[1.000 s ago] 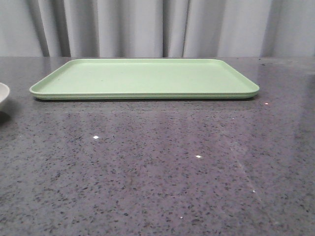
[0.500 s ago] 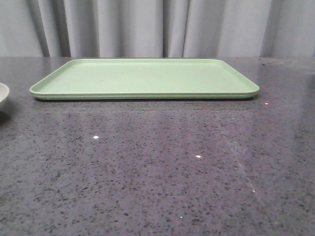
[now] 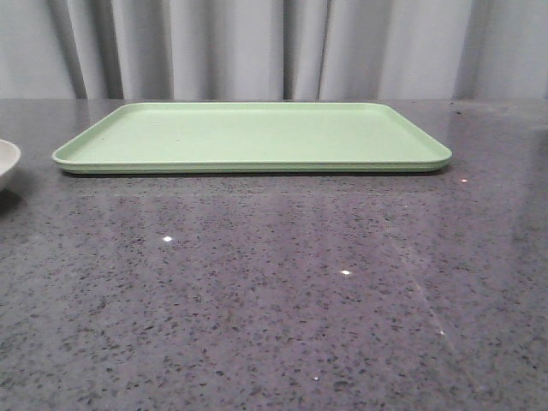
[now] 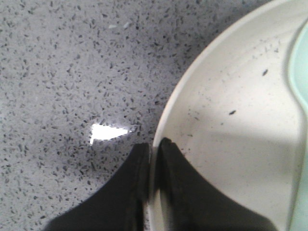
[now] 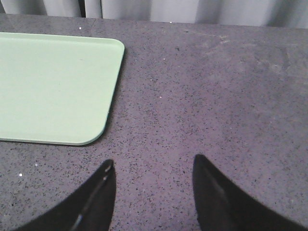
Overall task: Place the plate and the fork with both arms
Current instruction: 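Lift the plate with the left gripper and carry it over the tray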
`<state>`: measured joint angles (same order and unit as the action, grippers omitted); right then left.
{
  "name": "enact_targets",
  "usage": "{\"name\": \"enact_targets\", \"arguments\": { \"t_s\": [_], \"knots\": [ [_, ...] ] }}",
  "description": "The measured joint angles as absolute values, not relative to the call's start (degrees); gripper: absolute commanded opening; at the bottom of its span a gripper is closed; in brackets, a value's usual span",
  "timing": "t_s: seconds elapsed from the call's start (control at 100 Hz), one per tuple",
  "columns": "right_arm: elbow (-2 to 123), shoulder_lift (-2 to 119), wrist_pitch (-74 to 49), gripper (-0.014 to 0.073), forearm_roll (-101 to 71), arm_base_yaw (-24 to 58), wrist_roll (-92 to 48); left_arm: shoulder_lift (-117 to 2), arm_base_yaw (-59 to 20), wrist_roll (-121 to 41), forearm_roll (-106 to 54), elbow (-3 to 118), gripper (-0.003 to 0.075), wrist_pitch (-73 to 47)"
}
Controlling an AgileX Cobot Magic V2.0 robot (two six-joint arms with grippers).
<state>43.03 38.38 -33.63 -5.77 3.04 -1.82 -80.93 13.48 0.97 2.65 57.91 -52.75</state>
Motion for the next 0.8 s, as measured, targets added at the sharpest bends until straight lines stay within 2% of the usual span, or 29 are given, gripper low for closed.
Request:
{"name": "enact_targets", "arguments": {
  "t_s": [0.34,0.8],
  "knots": [
    [43.03,38.38,-33.63,0.0384,-5.77,3.04,-1.82,-74.23,20.45,-9.8,-11.01,57.91,-0.002,-54.79],
    [43.03,38.38,-33.63,0.0384,-5.77,3.04,-1.82,-72.91,20.56,-16.91,-23.57,66.0,-0.002,-56.69]
  ]
}}
